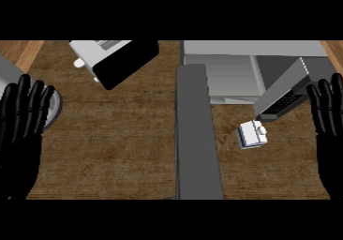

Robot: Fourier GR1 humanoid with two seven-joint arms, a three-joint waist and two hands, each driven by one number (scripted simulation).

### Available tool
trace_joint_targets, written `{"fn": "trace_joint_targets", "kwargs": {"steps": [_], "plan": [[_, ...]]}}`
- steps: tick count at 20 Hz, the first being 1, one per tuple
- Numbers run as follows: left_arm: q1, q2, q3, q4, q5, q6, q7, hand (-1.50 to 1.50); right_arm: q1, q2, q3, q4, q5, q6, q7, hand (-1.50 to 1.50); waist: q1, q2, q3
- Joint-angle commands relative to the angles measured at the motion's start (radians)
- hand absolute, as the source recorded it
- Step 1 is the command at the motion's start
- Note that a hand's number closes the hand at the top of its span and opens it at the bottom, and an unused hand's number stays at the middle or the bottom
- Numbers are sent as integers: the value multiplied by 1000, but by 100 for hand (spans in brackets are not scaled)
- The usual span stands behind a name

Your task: Pick up the milk, place it into the microwave and close the microwave

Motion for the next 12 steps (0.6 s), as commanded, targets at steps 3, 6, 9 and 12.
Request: {"fn": "trace_joint_targets", "kwargs": {"steps": [3, 6, 9, 12], "plan": [[45, -2, 39, 95, 52, -47, -77, -150, 14, -22, 55, -3, 131, -8, 20, -150, 0, -12, 28], [-106, -3, 53, 141, 43, -1, 49, -150, 81, -53, 77, -50, 186, 18, -4, -150, -9, -12, 29], [6, -106, 75, 182, 220, 3, 36, -150, 147, -51, 125, -91, 131, 52, 140, -150, -12, -13, 28], [78, -96, 59, 113, 238, -21, 29, -150, 199, -13, 161, -66, 193, 28, 52, -150, -1, -14, 29]]}}
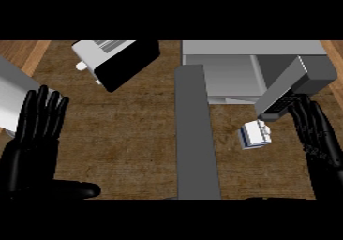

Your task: Pick up the milk, place it into the microwave and close the microwave

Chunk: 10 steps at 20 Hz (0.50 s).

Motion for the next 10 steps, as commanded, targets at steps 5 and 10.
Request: {"fn": "trace_joint_targets", "kwargs": {"steps": [5, 10], "plan": [[192, -29, -31, 2, 53, -64, -129, -150, 123, 31, 30, 38, 28, 2, -88, -150, 3, -1, 2], [204, -29, -69, 23, 33, -62, -156, -150, 121, 15, -33, 157, 1, 29, -166, -150, 3, -1, 2]]}}
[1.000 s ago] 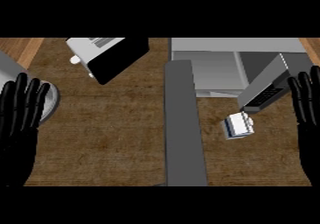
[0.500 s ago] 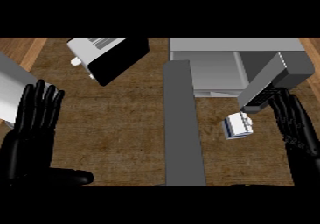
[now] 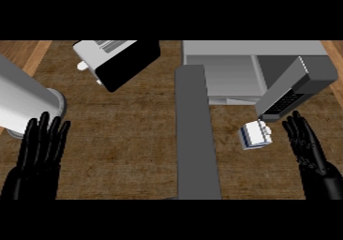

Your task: Pick up the milk, place it into the microwave and close the microwave

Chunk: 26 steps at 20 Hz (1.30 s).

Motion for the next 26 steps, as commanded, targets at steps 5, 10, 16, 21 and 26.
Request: {"fn": "trace_joint_targets", "kwargs": {"steps": [5, 10, 16, 21, 26], "plan": [[72, 4, -21, -80, 24, -1, 34, -150, -20, 21, -49, 225, -13, 8, -145, -150, 2, 1, 1], [183, 7, -31, 26, 18, -85, -159, -150, -89, 49, -49, 359, 21, -23, -200, -150, 4, 1, 0], [244, -7, -82, 7, -21, -88, -212, -150, -203, 30, -189, 625, -6, -68, -351, -150, 9, 2, 1], [267, 34, -26, 6, 19, -126, -221, -150, -253, 30, -231, 788, 6, -118, -424, -150, 8, 2, 1], [324, -14, -133, -23, -62, -82, -255, -150, -329, -12, -303, 996, -30, -102, -572, -150, 10, 2, 1]]}}
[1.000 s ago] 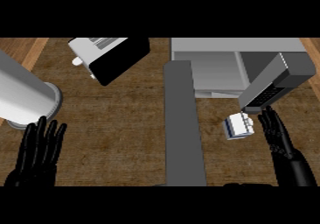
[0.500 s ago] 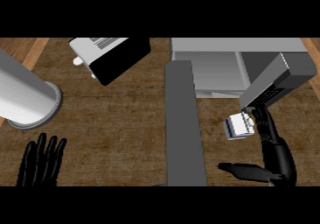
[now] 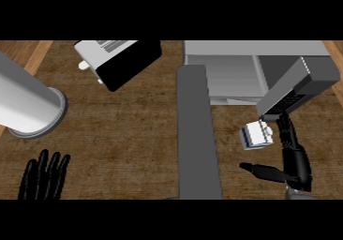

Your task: Pick up the milk, place it into the microwave and close the microwave

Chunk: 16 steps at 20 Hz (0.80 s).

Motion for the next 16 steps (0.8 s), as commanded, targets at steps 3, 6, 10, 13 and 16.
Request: {"fn": "trace_joint_targets", "kwargs": {"steps": [3, 6, 10, 13, 16], "plan": [[46, -4, -23, -54, 6, -2, 12, -150, -87, -21, -44, 252, 15, -32, -165, -150, 1, 0, 0], [30, 8, 9, 12, 10, -30, -58, -150, -131, -80, -90, 408, -7, 23, -289, -150, 2, 1, 0], [52, 10, 2, 23, -1, -39, -70, -150, -145, -28, -66, 460, 11, -45, -330, -150, 0, 0, 0], [120, 11, -19, -5, -18, -51, -91, -150, -200, -36, -80, 527, 2, -54, -344, -150, 2, 0, 0], [108, -10, -33, 13, -16, -41, -104, -150, -254, -92, -105, 666, 3, -21, -415, -150, 4, 1, 0]]}}
